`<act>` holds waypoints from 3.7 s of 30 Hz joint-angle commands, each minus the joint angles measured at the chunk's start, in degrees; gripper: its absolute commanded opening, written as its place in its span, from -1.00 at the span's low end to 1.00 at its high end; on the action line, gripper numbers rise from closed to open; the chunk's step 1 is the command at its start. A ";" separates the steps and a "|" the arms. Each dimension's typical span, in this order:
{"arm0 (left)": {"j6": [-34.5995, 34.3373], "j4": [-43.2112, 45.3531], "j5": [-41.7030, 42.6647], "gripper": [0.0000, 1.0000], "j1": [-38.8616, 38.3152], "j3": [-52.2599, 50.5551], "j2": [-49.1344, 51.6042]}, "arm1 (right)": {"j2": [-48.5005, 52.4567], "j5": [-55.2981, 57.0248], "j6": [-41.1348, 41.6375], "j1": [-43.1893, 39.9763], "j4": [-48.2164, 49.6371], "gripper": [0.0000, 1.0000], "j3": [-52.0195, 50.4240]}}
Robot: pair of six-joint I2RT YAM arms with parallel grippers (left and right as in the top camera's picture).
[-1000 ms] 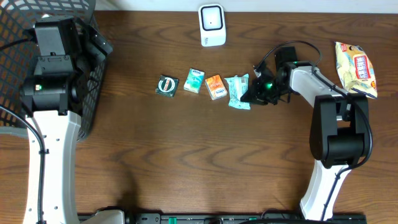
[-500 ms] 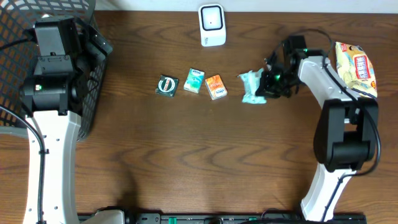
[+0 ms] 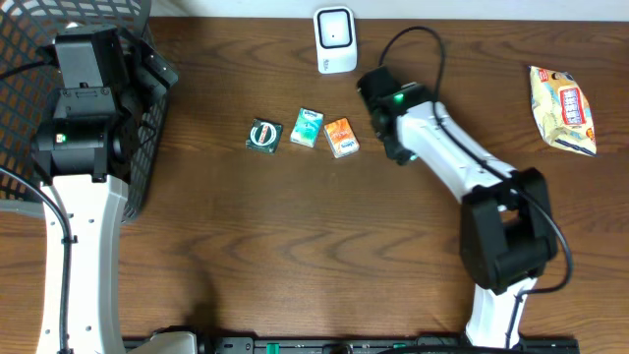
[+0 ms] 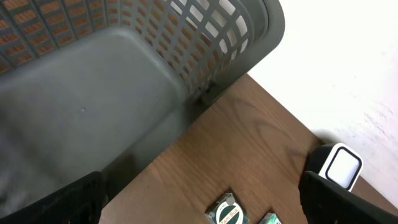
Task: Scan the item barcode
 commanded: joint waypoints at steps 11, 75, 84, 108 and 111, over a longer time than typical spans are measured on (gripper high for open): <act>-0.68 -0.20 -0.13 0.96 0.24 0.11 -0.31 | 6.99 8.28 4.31 4.11 -2.54 -0.54 -0.94; -0.68 -0.20 -0.13 0.96 0.24 0.11 -0.31 | 7.19 2.32 -6.43 -2.93 12.74 0.26 -3.06; -0.68 -0.17 -0.13 0.96 0.24 0.11 -0.31 | 7.45 -7.85 -9.25 -7.78 14.84 0.11 -4.31; -0.68 -0.20 -0.13 0.96 0.24 0.11 -0.31 | 2.51 -58.14 -9.07 -13.60 7.82 -0.98 6.01; -0.68 -0.20 -0.13 0.96 0.24 0.11 -0.31 | 3.06 -70.99 -10.29 -15.41 8.04 -0.98 5.09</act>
